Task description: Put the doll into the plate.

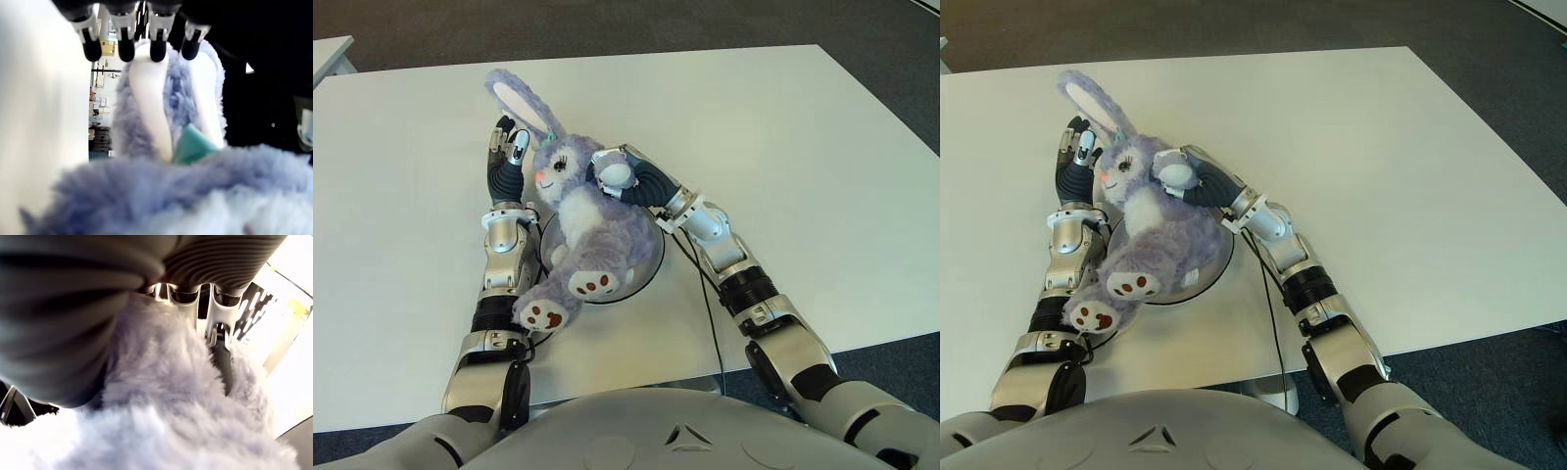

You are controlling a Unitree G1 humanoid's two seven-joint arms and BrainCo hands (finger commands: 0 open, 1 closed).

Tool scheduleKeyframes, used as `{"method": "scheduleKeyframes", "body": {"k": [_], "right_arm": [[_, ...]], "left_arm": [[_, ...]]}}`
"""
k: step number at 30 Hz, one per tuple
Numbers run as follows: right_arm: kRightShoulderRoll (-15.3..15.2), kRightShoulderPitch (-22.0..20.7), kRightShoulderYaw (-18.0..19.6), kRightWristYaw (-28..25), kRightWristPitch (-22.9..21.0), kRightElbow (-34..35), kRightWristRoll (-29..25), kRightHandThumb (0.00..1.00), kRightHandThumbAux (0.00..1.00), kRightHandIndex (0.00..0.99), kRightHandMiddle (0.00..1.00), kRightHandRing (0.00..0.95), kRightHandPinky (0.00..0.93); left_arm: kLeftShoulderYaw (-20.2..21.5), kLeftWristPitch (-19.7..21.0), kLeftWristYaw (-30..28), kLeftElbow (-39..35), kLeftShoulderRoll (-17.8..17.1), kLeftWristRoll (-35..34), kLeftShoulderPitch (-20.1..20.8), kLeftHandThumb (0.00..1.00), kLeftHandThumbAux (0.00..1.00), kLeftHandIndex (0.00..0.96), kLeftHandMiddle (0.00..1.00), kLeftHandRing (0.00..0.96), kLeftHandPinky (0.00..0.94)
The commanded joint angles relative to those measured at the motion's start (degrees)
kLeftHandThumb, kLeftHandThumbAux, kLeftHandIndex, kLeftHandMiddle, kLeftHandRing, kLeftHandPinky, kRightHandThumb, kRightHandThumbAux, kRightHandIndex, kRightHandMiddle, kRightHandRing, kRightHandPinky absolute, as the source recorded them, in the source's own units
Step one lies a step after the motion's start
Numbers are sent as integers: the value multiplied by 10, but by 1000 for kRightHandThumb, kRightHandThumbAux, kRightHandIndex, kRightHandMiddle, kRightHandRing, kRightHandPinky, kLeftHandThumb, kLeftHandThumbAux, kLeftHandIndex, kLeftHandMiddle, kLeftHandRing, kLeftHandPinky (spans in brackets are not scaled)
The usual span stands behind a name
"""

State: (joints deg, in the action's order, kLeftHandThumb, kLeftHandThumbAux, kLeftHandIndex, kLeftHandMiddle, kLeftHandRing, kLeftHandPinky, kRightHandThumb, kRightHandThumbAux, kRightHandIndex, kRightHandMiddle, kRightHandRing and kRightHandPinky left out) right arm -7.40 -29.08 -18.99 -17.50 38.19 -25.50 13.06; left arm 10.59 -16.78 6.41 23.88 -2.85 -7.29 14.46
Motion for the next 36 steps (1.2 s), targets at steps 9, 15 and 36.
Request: {"method": "scheduleKeyframes", "body": {"k": [9,15,36], "right_arm": [[-3,11,-8,1,-13,-6,16,681,725,419,486,487,474],[-1,10,-8,10,-8,-10,20,680,726,417,462,461,440],[5,7,-7,48,24,-34,30,194,630,85,133,128,89]], "left_arm": [[5,-5,0,46,31,-6,-55,0,398,0,19,23,33],[7,-5,-4,50,31,-10,-53,0,396,0,16,25,47],[22,-4,-34,59,35,-25,-48,0,398,0,45,66,61]]}}
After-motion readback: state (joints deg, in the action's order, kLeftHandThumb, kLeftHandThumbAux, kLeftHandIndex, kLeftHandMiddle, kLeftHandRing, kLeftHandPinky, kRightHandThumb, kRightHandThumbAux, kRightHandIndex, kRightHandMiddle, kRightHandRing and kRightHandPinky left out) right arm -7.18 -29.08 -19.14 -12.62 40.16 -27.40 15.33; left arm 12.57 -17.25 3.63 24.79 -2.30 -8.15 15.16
